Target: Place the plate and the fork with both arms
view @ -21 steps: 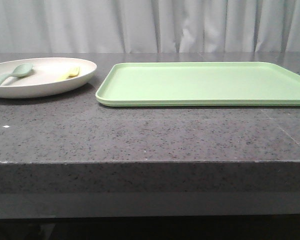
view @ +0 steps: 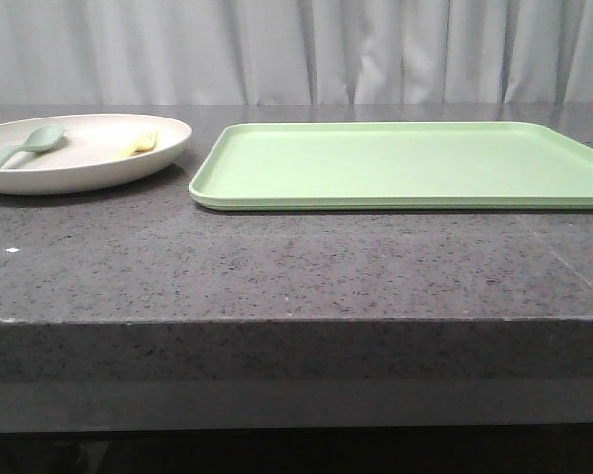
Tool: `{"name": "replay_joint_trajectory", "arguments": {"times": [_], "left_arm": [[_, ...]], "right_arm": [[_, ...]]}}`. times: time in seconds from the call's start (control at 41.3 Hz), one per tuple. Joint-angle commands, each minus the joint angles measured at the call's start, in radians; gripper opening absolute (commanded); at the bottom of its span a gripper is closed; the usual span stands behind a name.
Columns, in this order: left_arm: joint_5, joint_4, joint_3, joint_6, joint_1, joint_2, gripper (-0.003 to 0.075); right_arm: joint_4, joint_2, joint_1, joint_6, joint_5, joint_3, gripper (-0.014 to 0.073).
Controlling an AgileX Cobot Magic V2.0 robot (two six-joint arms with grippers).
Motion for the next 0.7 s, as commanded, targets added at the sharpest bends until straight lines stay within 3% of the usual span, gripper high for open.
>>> {"name": "replay_joint_trajectory", "arguments": {"times": [0.0, 0.17, 0.388, 0.678], "left_arm": [[-0.071, -0.007, 0.002, -0.011, -0.002, -0.021, -0.0018], [-0.071, -0.007, 0.002, -0.011, -0.002, -0.021, -0.0018], [-0.075, -0.007, 0.002, -0.011, -0.002, -0.021, -0.0018], [-0.172, -0.007, -0.013, -0.011, -0.002, -0.021, -0.0018]], "right_arm": [[-0.002, -0.018, -0.006, -0.001, -0.083, -0.003, -0.0068], [-0.003, -0.018, -0.006, -0.002, -0.090, -0.003, -0.0068], [-0.003, -0.018, -0.006, -0.002, -0.207, -0.003, -0.0068], [-0.002, -0.018, -0.005, -0.001, -0.209, -0.019, -0.0068]]}}
